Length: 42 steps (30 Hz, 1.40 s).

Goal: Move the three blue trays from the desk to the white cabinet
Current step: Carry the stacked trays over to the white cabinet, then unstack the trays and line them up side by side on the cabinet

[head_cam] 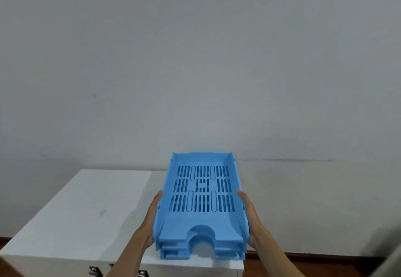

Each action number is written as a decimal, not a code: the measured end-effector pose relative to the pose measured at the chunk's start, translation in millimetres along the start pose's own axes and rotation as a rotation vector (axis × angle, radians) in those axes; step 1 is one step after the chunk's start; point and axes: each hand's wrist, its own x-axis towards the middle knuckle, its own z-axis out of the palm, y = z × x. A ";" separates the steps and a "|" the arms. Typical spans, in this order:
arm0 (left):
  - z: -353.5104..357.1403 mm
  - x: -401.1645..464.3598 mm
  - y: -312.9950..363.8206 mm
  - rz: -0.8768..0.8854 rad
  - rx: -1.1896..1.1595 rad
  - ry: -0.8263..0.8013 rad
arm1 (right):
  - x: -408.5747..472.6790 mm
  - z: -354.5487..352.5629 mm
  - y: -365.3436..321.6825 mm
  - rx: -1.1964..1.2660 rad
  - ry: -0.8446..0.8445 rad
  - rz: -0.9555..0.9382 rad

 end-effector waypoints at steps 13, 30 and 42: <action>-26.2 24.9 14.6 -0.039 0.067 -0.054 | 2.4 19.9 1.2 0.052 0.014 -0.005; -20.6 15.3 24.6 -0.024 0.143 -0.003 | 4.2 19.6 -4.4 -0.017 -0.023 0.031; 7.1 -8.1 45.5 0.151 0.507 0.353 | -9.8 51.8 -34.8 -0.505 0.246 -0.114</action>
